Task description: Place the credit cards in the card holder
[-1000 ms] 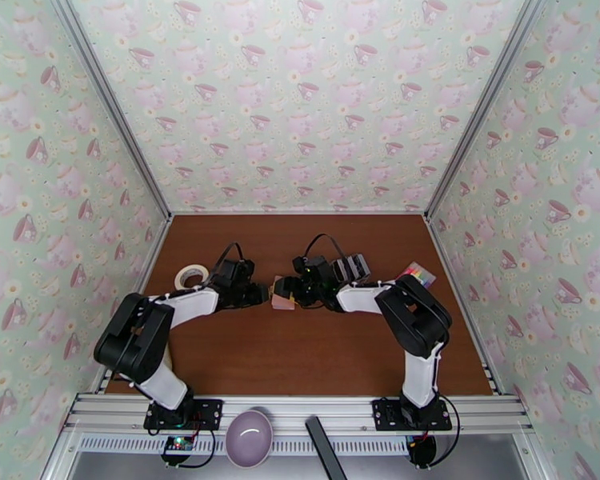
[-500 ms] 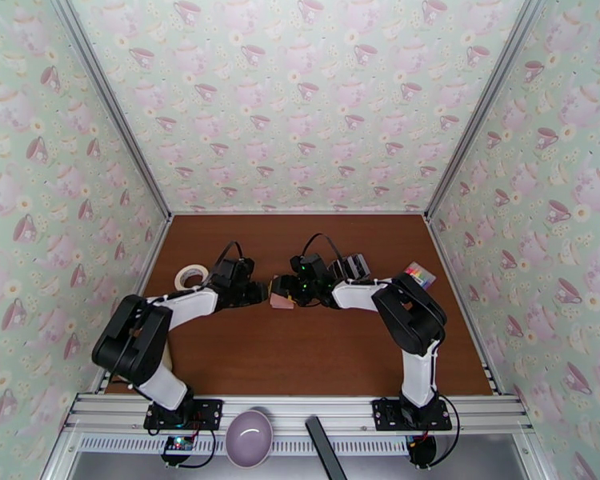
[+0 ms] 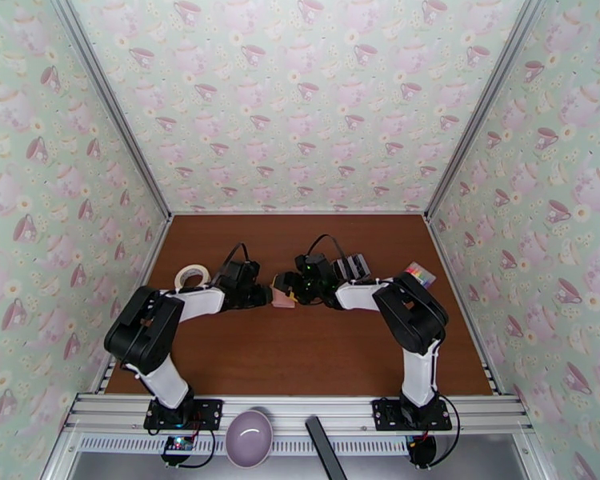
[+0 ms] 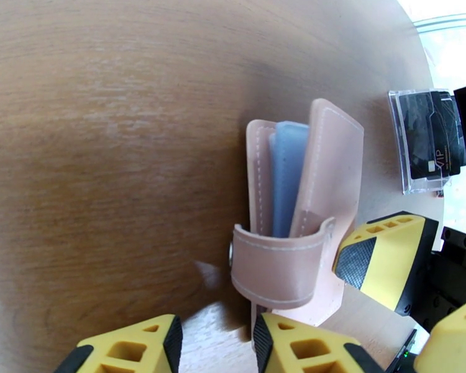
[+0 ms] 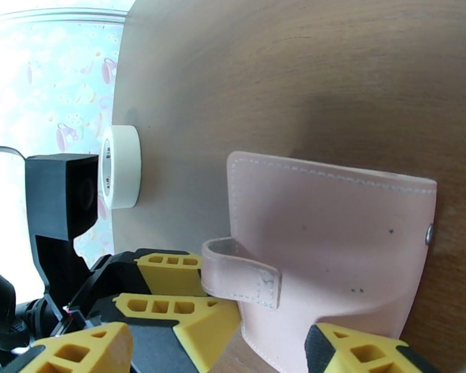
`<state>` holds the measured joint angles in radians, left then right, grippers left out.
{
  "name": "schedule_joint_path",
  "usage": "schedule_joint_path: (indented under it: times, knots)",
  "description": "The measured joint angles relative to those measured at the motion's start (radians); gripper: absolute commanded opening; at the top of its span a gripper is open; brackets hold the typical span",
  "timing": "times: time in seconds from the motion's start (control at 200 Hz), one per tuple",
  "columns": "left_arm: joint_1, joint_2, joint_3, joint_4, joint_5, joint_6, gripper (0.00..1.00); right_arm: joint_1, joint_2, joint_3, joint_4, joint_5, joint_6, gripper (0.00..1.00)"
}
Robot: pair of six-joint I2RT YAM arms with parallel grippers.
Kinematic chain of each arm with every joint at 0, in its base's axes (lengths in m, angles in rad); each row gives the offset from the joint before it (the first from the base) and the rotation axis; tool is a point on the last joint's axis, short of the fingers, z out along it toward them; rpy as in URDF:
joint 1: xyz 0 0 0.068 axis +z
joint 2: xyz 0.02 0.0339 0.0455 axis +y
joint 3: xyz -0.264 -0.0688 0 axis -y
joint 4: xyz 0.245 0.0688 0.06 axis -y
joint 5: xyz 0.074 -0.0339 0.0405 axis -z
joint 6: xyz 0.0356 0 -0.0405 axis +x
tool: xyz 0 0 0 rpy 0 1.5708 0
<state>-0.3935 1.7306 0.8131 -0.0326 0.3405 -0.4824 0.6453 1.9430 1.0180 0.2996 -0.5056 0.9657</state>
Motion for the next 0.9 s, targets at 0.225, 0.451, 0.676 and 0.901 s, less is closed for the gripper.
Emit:
schedule_joint_path:
  times: [0.225, 0.451, 0.676, 0.901]
  knots:
    - [-0.015, 0.024, 0.029, -0.004, -0.009, 0.003, 0.38, -0.077, -0.066, -0.074, -0.01, -0.003, -0.03, 0.79]
    - [-0.018, 0.037, 0.052, -0.025, -0.009, 0.004, 0.38, -0.095, -0.064, -0.102, -0.023, -0.003, -0.072, 0.74]
    - [-0.02, 0.043, 0.061, -0.034, -0.012, 0.012, 0.37, -0.092, -0.026, -0.095, 0.007, -0.018, -0.085, 0.64]
    - [-0.02, 0.06, 0.088, -0.062, -0.012, 0.015, 0.37, -0.097, 0.024, -0.06, 0.039, -0.05, -0.091, 0.56]
